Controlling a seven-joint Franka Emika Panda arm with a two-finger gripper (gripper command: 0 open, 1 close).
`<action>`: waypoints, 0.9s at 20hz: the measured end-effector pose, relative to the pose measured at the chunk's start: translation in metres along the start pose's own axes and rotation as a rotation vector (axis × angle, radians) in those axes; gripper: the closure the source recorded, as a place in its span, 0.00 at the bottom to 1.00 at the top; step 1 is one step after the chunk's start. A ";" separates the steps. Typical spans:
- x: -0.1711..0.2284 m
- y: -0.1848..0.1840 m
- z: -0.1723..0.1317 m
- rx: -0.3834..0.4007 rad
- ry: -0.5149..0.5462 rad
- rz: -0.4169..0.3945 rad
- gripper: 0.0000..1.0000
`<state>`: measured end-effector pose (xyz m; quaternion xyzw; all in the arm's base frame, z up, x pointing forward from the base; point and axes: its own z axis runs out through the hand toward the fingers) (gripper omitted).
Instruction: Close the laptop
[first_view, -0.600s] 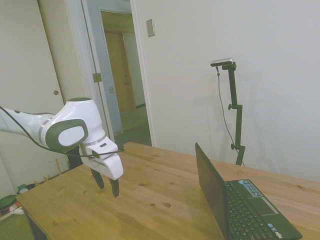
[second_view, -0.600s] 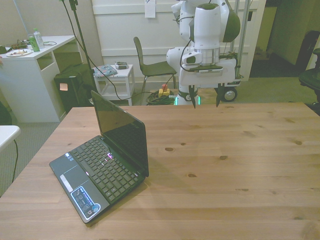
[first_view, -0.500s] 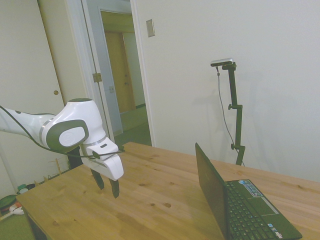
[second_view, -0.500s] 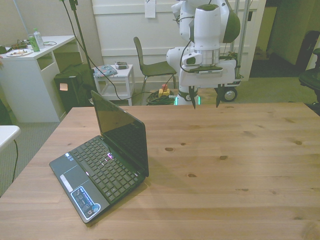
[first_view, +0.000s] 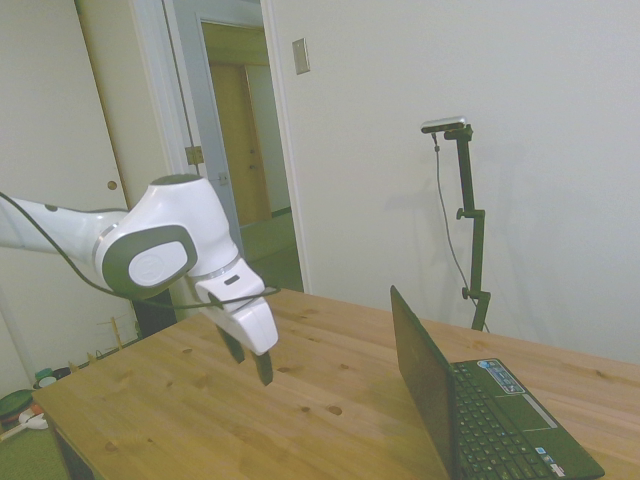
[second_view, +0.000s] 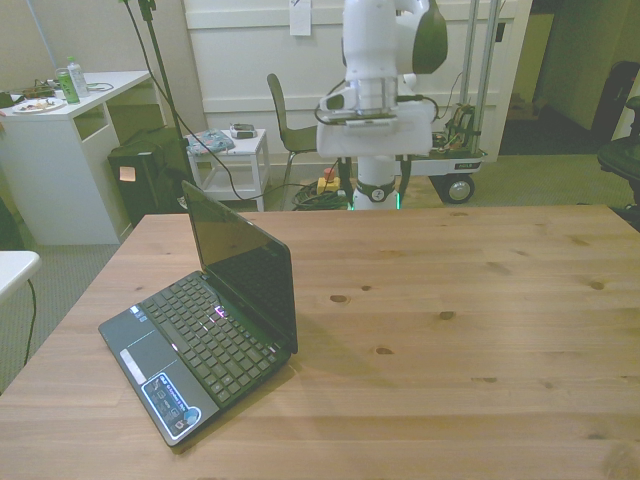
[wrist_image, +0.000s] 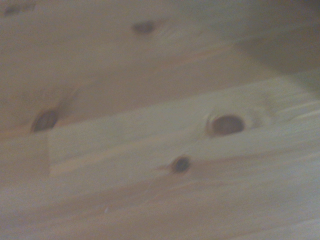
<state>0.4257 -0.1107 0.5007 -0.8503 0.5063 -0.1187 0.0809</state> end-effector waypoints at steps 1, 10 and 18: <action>0.016 0.000 -0.009 0.007 0.007 0.024 0.00; 0.131 -0.026 -0.028 -0.007 0.019 0.173 1.00; 0.158 -0.045 -0.017 -0.047 -0.005 0.234 1.00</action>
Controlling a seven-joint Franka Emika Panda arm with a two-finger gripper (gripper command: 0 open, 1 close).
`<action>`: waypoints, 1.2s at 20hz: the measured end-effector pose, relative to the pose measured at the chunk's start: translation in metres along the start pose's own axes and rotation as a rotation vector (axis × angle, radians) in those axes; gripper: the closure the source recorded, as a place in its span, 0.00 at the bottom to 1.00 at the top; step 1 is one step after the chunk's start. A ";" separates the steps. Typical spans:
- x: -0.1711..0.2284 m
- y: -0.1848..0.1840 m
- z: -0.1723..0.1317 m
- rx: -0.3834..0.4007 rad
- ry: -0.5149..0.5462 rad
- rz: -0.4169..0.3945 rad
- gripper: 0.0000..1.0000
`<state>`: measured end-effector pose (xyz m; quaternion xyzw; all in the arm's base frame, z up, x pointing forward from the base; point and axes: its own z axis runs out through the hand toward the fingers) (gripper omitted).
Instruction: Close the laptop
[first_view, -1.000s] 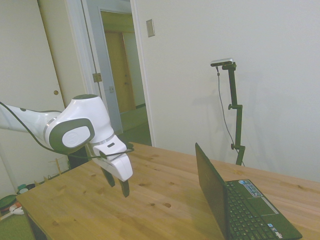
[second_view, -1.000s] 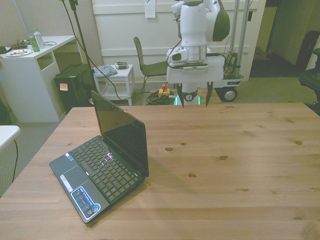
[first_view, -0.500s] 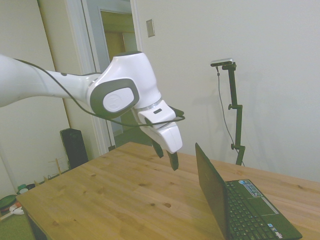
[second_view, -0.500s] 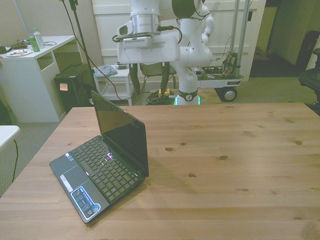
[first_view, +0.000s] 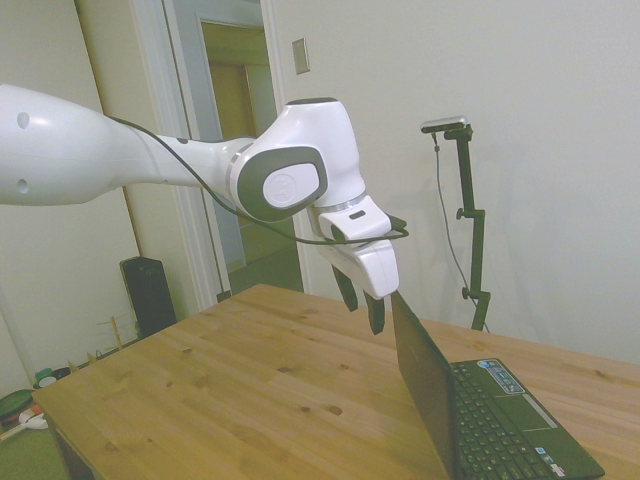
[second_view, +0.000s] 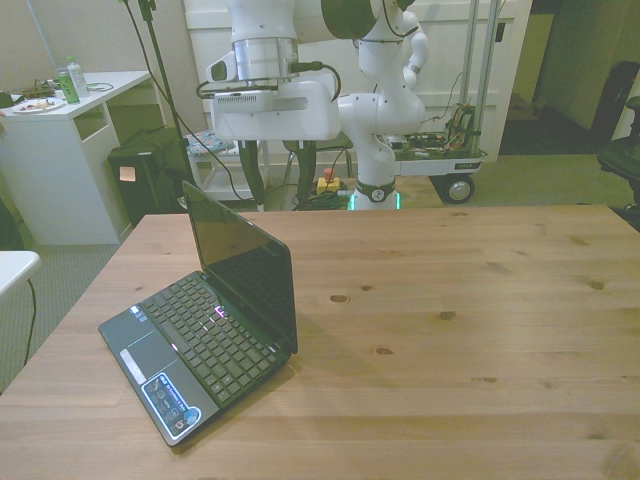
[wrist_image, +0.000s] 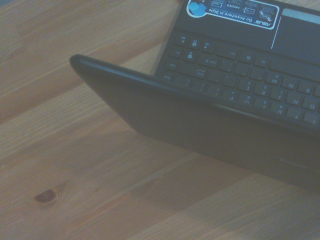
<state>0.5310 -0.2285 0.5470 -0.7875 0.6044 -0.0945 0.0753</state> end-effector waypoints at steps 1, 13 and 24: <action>0.000 -0.002 -0.001 -0.002 -0.004 0.005 1.00; 0.009 -0.016 0.011 -0.029 -0.023 0.058 1.00; 0.063 0.019 0.011 -0.051 0.013 0.156 1.00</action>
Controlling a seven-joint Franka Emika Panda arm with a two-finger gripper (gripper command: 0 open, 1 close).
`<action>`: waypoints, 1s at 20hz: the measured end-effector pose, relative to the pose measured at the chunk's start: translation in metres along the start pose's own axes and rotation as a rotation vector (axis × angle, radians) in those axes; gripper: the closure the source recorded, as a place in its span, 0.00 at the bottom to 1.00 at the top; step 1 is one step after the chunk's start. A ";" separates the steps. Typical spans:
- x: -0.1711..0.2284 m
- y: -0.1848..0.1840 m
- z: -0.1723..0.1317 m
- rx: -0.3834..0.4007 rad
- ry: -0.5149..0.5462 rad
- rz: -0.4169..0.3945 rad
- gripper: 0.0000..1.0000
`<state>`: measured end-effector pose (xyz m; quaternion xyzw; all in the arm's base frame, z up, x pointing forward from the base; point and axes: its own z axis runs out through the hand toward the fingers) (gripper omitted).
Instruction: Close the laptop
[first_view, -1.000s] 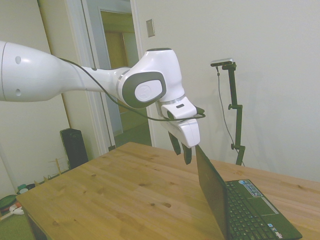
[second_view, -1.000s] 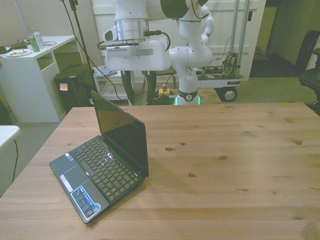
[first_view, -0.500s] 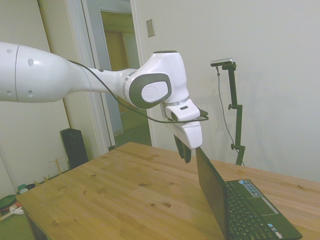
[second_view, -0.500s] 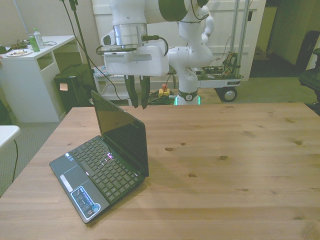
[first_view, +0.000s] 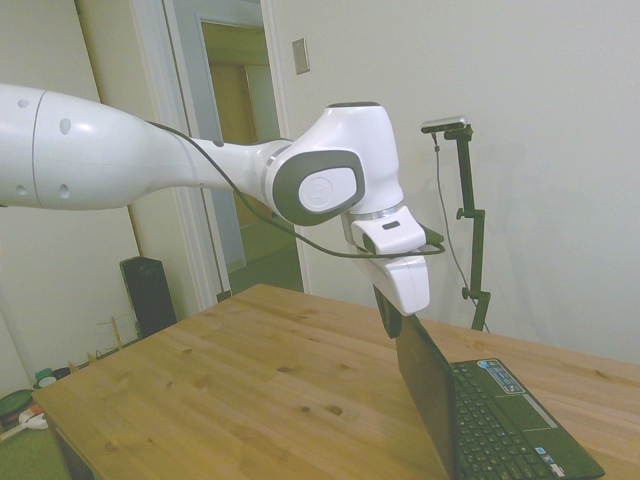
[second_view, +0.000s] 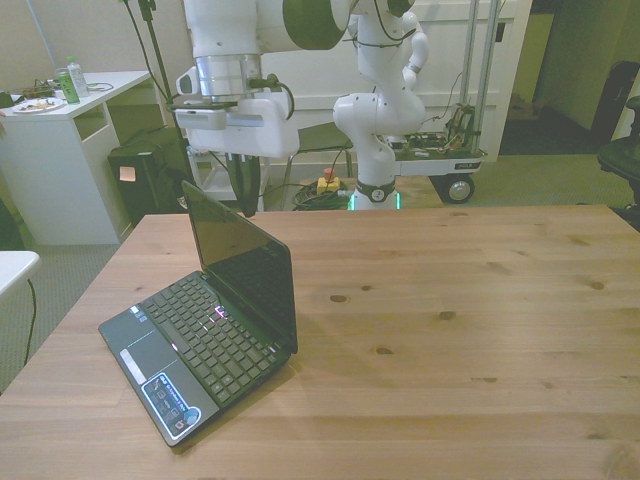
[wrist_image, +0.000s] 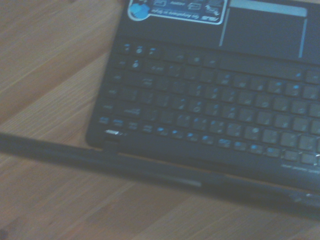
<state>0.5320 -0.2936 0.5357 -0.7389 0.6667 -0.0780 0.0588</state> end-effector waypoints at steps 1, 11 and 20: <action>0.009 0.002 -0.001 0.001 0.008 0.011 1.00; 0.089 -0.009 0.002 -0.025 0.088 0.058 1.00; 0.142 -0.051 0.091 -0.103 0.082 0.063 1.00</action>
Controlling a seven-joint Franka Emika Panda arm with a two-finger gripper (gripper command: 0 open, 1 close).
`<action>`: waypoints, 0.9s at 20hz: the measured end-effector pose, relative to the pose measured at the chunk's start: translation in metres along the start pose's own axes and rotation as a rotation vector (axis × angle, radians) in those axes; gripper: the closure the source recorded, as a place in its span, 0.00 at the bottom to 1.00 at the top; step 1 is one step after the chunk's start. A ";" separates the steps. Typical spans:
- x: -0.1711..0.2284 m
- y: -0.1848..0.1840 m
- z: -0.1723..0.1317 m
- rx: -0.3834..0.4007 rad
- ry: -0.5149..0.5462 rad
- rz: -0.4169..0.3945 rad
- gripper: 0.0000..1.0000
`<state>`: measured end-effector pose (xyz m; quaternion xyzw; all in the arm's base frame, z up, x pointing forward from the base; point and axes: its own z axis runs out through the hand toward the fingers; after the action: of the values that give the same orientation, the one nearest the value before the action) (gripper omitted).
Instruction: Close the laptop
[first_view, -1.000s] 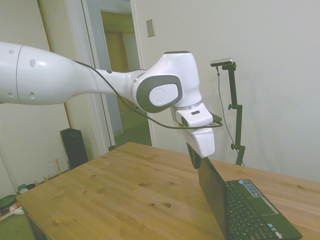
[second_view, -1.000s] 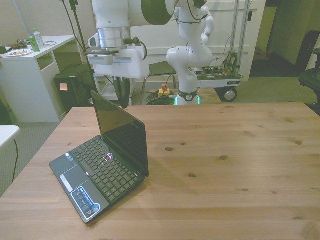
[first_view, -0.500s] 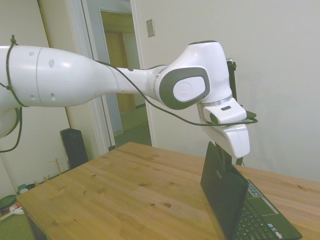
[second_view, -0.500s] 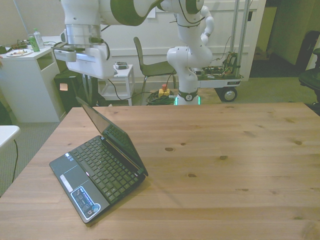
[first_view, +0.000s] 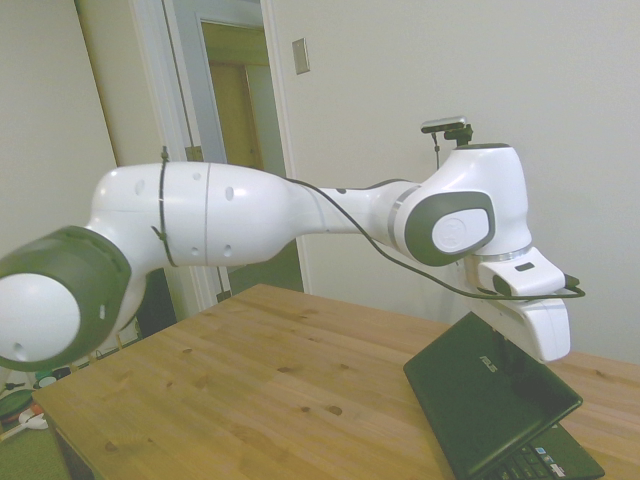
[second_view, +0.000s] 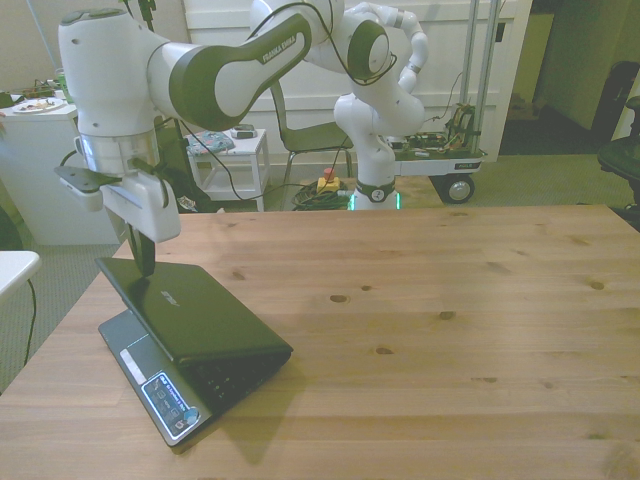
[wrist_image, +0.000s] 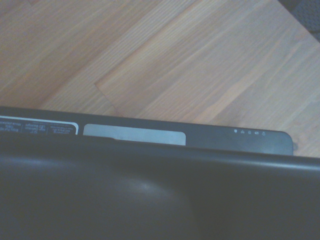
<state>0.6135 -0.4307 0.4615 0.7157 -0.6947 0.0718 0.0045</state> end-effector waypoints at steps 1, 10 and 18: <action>0.001 -0.005 0.005 -0.004 -0.005 -0.003 1.00; -0.019 -0.044 0.032 0.011 -0.029 -0.055 1.00; -0.028 -0.048 0.059 -0.035 -0.052 -0.058 1.00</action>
<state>0.6665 -0.4078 0.4050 0.7371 -0.6745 0.0407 0.0009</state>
